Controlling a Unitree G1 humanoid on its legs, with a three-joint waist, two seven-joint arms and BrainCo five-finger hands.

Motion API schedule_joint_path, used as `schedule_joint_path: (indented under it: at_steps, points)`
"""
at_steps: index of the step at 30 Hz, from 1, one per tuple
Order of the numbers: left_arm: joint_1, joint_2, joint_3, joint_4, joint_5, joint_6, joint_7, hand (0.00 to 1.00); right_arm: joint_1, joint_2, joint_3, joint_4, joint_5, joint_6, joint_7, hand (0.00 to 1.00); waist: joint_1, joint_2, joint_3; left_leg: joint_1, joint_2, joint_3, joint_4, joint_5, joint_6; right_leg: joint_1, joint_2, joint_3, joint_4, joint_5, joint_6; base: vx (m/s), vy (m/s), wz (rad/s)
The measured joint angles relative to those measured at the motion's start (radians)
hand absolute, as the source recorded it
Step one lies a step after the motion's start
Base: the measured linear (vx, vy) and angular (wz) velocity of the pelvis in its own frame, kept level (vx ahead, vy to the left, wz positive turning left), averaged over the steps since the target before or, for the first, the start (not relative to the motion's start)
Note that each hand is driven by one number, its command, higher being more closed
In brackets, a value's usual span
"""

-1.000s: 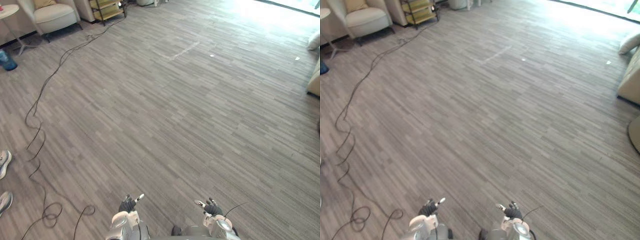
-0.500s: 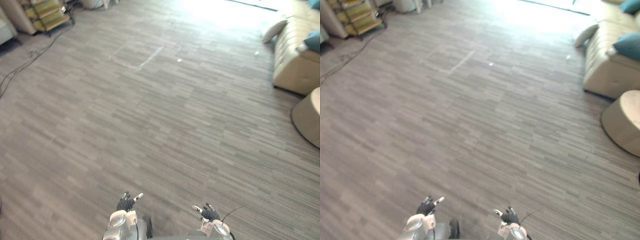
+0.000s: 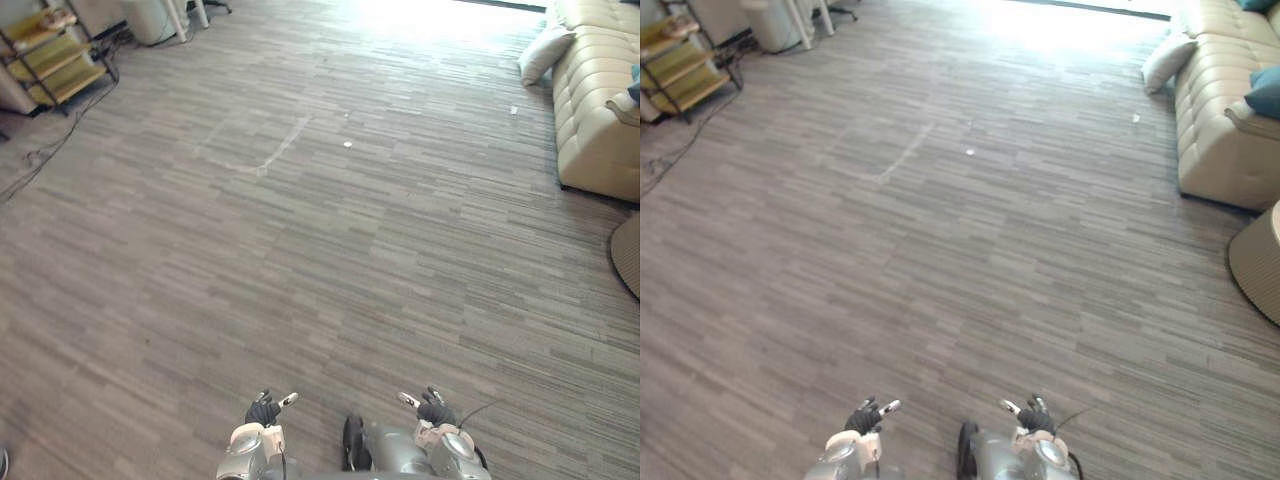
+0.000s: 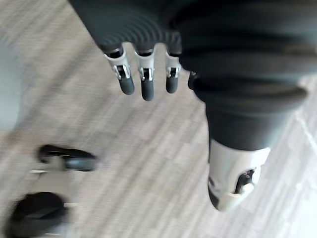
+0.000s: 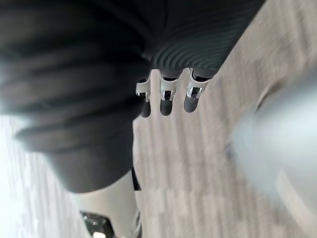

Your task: Pick up cushions and gather them together orderly.

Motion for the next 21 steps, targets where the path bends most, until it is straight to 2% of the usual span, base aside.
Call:
schedule_joint_path:
  at_steps: [1,2,3,4,5,6,7,8,9,10,11,12,13,14,15,16,17,18,19,20,21]
  points:
    - [0.006,0.001,-0.005,-0.038,-0.006,-0.004,-0.001,0.0,0.0,-0.001,0.018,0.001,0.0,0.006,0.0,0.0,0.011,-0.014,-0.002,-0.06,0.01,0.035,-0.073,-0.03,0.021,0.054,-0.005,0.042,-0.047,-0.016,0.005,0.54,0.052,-0.88]
    - [0.006,0.0,-0.01,-0.047,-0.009,-0.005,-0.001,0.0,0.001,0.0,0.018,0.001,0.0,0.007,-0.001,0.0,0.018,-0.02,-0.006,-0.083,0.015,0.046,-0.122,-0.039,0.023,0.071,-0.007,0.063,-0.059,-0.019,0.007,0.53,0.1,-0.86]
    - [0.018,-0.006,-0.009,-0.064,-0.011,-0.007,0.0,0.0,-0.004,0.001,0.009,0.001,0.001,0.007,-0.003,0.0,0.029,-0.021,-0.012,-0.112,0.013,0.059,-0.247,-0.051,0.02,0.103,-0.017,0.096,-0.077,-0.028,0.024,0.55,0.151,-0.99]
    - [0.029,-0.013,-0.008,-0.068,-0.012,-0.017,0.001,0.0,-0.011,-0.001,-0.011,-0.001,0.0,0.006,-0.008,0.0,0.033,-0.01,-0.02,-0.157,-0.006,0.041,-0.515,-0.036,0.005,0.157,-0.037,0.152,-0.097,-0.064,0.048,0.71,0.233,-1.01]
    - [0.032,-0.013,-0.009,-0.067,-0.012,-0.02,0.0,0.0,-0.01,-0.004,-0.015,0.0,0.0,0.006,-0.01,0.0,0.034,-0.004,-0.026,-0.166,-0.012,0.031,-0.621,-0.007,-0.012,0.178,-0.045,0.173,-0.106,-0.081,0.056,0.62,0.239,-0.91]
    - [0.035,-0.013,-0.009,-0.068,-0.013,-0.021,0.001,0.0,-0.01,-0.01,-0.014,0.005,-0.002,0.006,-0.01,0.0,0.034,0.002,-0.031,-0.18,-0.014,0.011,-0.733,0.052,-0.03,0.209,-0.055,0.203,-0.124,-0.102,0.07,0.68,0.319,-0.82]
    - [0.036,-0.011,-0.009,-0.067,-0.014,-0.024,0.001,0.0,-0.011,-0.015,-0.012,0.032,-0.002,0.005,-0.01,0.0,0.044,-0.007,-0.043,-0.201,-0.027,0.0,-0.768,0.161,-0.048,0.246,-0.083,0.243,-0.151,-0.122,0.09,0.59,0.292,-0.75]
    - [0.037,-0.009,-0.01,-0.067,-0.014,-0.025,0.001,0.0,-0.011,-0.015,-0.011,0.042,-0.003,0.005,-0.01,0.0,0.049,-0.013,-0.053,-0.202,-0.034,0.005,-0.768,0.2,-0.04,0.254,-0.097,0.257,-0.162,-0.126,0.097,0.78,0.354,-0.63]
    - [0.026,0.009,-0.027,-0.048,-0.013,-0.027,0.001,0.0,-0.01,-0.014,-0.012,0.079,-0.004,0.008,-0.009,0.0,0.045,-0.043,-0.081,-0.187,-0.062,0.041,-0.765,0.201,0.028,0.257,-0.147,0.288,-0.166,-0.107,0.123,0.93,0.443,-0.59]
    - [0.018,0.026,-0.026,-0.036,-0.012,-0.023,0.001,0.0,-0.011,-0.007,-0.007,0.086,-0.011,0.017,-0.008,0.0,0.047,-0.049,-0.077,-0.194,-0.044,0.078,-0.671,0.157,0.084,0.248,-0.155,0.35,-0.124,-0.023,0.184,0.91,0.44,-0.59]
    - [0.015,0.027,-0.012,-0.035,-0.012,-0.021,0.001,0.0,-0.018,0.002,-0.006,0.085,-0.023,0.02,-0.005,0.0,0.053,-0.048,-0.072,-0.219,-0.022,0.103,-0.551,0.146,0.102,0.254,-0.148,0.363,-0.089,0.023,0.191,0.59,0.315,-0.56]
    - [0.016,0.028,-0.009,-0.042,-0.014,-0.021,0.001,0.0,-0.015,0.003,-0.002,0.086,-0.03,0.02,-0.006,0.0,0.06,-0.05,-0.068,-0.24,-0.03,0.117,-0.507,0.112,0.089,0.253,-0.141,0.362,-0.048,0.038,0.197,0.47,0.359,-0.56]
    - [0.037,0.016,-0.03,-0.046,-0.013,-0.026,0.003,0.0,0.041,-0.034,0.008,0.056,-0.042,0.014,-0.007,0.0,0.062,-0.023,-0.095,-0.149,-0.045,0.122,-0.688,0.155,0.104,0.183,-0.13,0.341,0.227,0.056,0.278,0.42,0.356,-0.62]
    - [0.046,0.019,-0.035,-0.049,-0.013,-0.027,0.003,0.0,0.041,-0.041,0.014,0.056,-0.043,0.007,-0.006,0.0,0.067,-0.026,-0.096,-0.119,-0.05,0.126,-0.682,0.084,0.103,0.154,-0.13,0.336,0.308,0.068,0.316,0.62,0.439,-0.57]
    - [0.033,0.047,-0.041,-0.025,-0.013,-0.018,0.004,0.0,0.045,-0.031,0.027,0.056,-0.042,0.004,-0.002,0.0,0.049,-0.065,-0.094,-0.048,-0.117,0.136,-0.716,0.026,0.106,0.048,-0.164,0.319,0.569,0.069,0.322,0.45,0.225,-0.46]
    - [0.009,0.044,-0.041,-0.01,-0.013,-0.005,0.005,0.0,0.048,-0.031,0.024,0.043,-0.042,0.006,0.001,0.0,0.041,-0.074,-0.082,0.018,-0.13,0.144,-0.739,-0.011,0.1,-0.054,-0.17,0.261,0.695,0.021,0.265,0.45,0.198,-0.39]
    - [0.009,0.037,-0.041,-0.007,-0.013,-0.002,0.005,0.0,0.053,-0.032,0.023,0.035,-0.042,0.006,0.003,0.0,0.041,-0.06,-0.073,0.049,-0.125,0.151,-0.752,-0.029,0.099,-0.098,-0.162,0.224,0.72,-0.007,0.235,0.43,0.193,-0.6]
    - [0.008,0.024,-0.042,0.004,-0.013,0.0,0.005,0.0,0.066,-0.032,0.021,0.002,-0.043,0.006,0.005,0.0,0.037,-0.039,-0.06,0.121,-0.116,0.161,-0.799,-0.054,0.095,-0.185,-0.137,0.164,0.726,-0.066,0.194,0.34,0.158,-0.44]
    - [0.009,0.019,-0.043,0.009,-0.013,0.0,0.005,0.0,0.065,-0.034,0.016,-0.013,-0.042,0.002,0.007,0.0,0.027,-0.031,-0.056,0.155,-0.112,0.161,-0.823,-0.061,0.097,-0.225,-0.124,0.124,0.698,-0.086,0.186,0.43,0.167,-0.2]
    - [0.003,0.016,-0.043,0.025,-0.013,0.001,0.004,0.0,0.056,-0.033,0.008,-0.025,-0.042,-0.002,0.01,0.0,0.003,-0.019,-0.042,0.221,-0.108,0.148,-0.868,-0.07,0.104,-0.284,-0.1,0.05,0.595,-0.102,0.184,0.45,0.114,0.26]
    - [-0.011,0.015,-0.042,0.044,-0.012,0.002,0.001,0.0,0.056,-0.032,-0.017,-0.022,-0.042,-0.006,0.012,0.0,-0.014,-0.039,-0.038,0.291,-0.11,0.138,-0.898,-0.091,0.105,-0.321,-0.084,0.015,0.448,-0.087,0.195,0.48,0.079,0.4]
